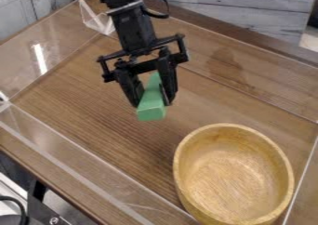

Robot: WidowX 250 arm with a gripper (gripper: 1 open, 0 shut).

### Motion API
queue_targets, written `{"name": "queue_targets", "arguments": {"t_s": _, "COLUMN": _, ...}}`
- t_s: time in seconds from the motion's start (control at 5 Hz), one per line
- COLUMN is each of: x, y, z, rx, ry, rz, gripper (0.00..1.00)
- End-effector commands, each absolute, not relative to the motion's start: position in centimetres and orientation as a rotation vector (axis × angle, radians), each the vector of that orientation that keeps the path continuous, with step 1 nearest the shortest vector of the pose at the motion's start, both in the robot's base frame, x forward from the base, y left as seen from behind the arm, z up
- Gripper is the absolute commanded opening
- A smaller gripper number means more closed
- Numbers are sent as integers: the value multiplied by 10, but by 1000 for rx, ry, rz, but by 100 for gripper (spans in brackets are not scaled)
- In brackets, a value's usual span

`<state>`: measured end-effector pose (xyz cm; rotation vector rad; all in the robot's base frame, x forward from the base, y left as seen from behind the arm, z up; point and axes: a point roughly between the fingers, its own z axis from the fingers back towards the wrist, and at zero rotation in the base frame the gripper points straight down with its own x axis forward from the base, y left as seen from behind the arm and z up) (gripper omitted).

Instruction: Remove the green block from inside the brown bowl and put it on the table

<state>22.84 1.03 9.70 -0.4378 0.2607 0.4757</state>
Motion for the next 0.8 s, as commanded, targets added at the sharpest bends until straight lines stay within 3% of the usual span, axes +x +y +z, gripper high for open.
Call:
{"name": "queue_targets", "arguments": {"t_s": 0.0, "x": 238, "y": 13, "z": 110, "rx": -442, "ry": 206, "rz": 428, "gripper": 0}}
{"name": "queue_targets", "arguments": {"t_s": 0.6, "x": 235, "y": 10, "z": 114, "rx": -448, "ry": 221, "rz": 359, "gripper": 0}}
